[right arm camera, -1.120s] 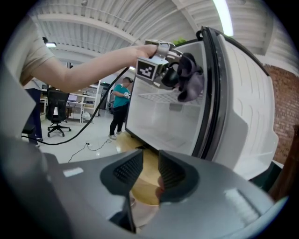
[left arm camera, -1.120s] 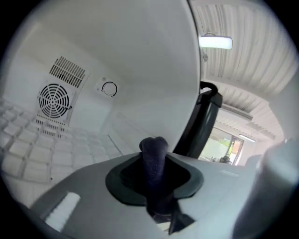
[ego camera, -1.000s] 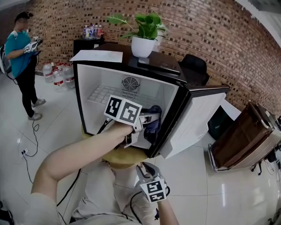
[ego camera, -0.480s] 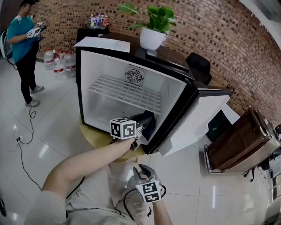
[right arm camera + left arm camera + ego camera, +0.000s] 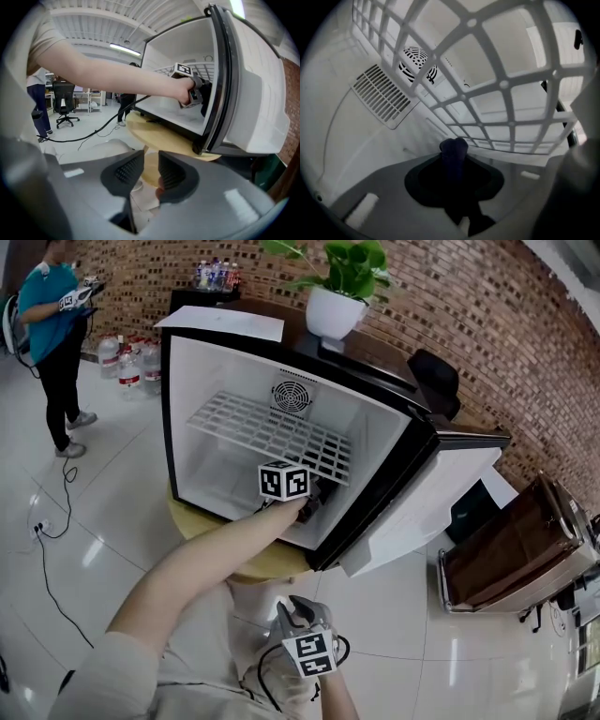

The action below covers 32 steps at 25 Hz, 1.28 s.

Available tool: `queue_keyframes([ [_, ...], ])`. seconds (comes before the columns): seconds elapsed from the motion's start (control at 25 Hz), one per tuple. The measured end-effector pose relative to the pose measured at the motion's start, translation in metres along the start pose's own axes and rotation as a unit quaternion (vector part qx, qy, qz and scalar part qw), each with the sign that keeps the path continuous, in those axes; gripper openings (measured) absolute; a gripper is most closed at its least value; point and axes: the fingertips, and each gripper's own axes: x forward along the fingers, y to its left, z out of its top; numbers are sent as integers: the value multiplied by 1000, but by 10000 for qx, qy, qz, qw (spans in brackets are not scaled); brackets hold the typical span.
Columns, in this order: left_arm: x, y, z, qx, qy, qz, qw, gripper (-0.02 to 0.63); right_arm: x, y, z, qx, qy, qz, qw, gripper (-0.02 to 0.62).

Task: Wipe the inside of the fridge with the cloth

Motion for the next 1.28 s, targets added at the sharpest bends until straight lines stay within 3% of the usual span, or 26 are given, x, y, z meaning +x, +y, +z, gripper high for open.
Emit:
queue_keyframes([
  [0.12,9,-1,-4,84,123,-151,9998,87,3,-1,-3,12,17,-7,10000,98],
  [0.48,-30,-58,-16,421,213,-1407,9889,87,10,6,-20,61,234,51,9997,98],
  [0.6,-66,-91,-28,824,302,-1868,9785,89,12,14,-20,3,278,116,9995,98],
  [0.72,-104,-123,-42,1430,450,-2421,9586,97,14,20,-16,-54,258,165,9995,98],
  [0.76,-111,-125,-44,1426,446,-2477,9572,96,15,22,-14,-67,241,174,9995,98],
  [0.8,-113,-118,-43,1261,398,-2360,9627,97,15,22,-12,-80,223,178,9996,98],
  [0.88,-101,-80,-36,701,286,-1631,9837,97,16,22,-9,-104,196,171,9996,98],
  [0.96,-82,-41,-33,224,280,-947,9949,97,15,22,-8,-107,187,166,9996,98],
  [1.04,-62,-20,-35,-21,367,-656,9972,97,13,22,-10,-87,195,166,9996,98],
  [1.28,-2,11,-36,-134,450,-83,9989,94,11,11,-16,5,219,67,9997,95],
])
